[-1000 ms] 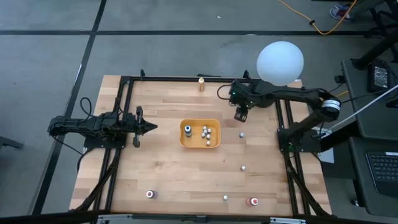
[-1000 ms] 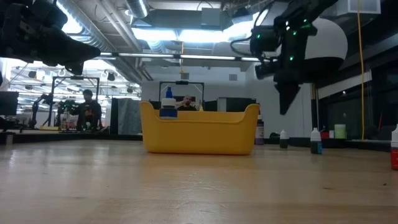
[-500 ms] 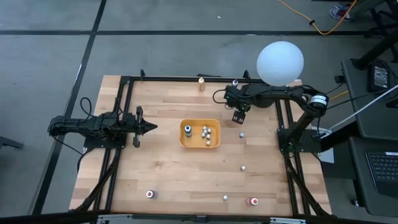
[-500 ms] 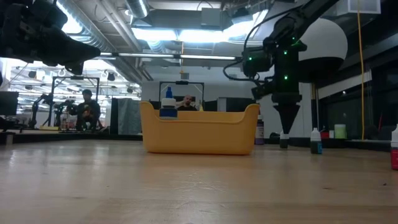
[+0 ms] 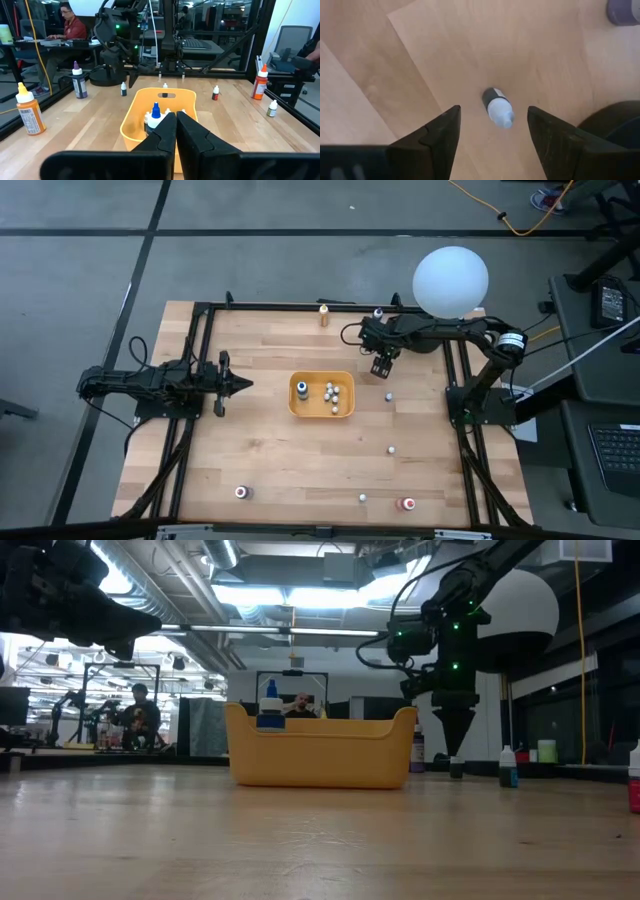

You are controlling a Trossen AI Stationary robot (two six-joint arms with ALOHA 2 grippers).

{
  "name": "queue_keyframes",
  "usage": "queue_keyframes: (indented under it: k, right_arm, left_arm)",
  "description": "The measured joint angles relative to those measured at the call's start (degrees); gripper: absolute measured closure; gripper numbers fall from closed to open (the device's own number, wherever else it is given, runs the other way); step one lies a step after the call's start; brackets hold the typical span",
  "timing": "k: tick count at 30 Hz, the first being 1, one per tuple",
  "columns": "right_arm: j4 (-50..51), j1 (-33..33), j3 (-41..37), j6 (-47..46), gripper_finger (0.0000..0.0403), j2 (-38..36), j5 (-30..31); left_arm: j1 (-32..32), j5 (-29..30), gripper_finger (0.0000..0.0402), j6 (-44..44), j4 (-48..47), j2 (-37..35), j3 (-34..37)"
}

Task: Pick & Place food coloring
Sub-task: Put the black food coloring bottle into the yellow bin

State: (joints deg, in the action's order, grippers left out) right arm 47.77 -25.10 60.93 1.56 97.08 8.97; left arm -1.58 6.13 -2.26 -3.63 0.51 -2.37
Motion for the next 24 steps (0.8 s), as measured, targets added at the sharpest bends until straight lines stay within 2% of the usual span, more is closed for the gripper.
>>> queue_keyframes:
  k: [10, 18, 24]
  right_arm:
    - [0.20, -1.76, 0.00, 0.02, 0.0176, 0.00, 0.04]
    - [0.44, -2.51, 0.00, 0.17, 0.0231, -0.03, -0.03]
    - [0.33, -2.49, 0.00, 0.31, 0.0268, -0.04, -3.92]
  left_arm:
    - [0.00, 0.00, 0.0395, 0.00, 0.01, 0.00, -0.02]
    - [0.00, 0.00, 0.0391, 0.00, -0.01, 0.00, -0.02]
    - [0.00, 0.00, 0.0395, 0.00, -0.01, 0.00, -0.02]
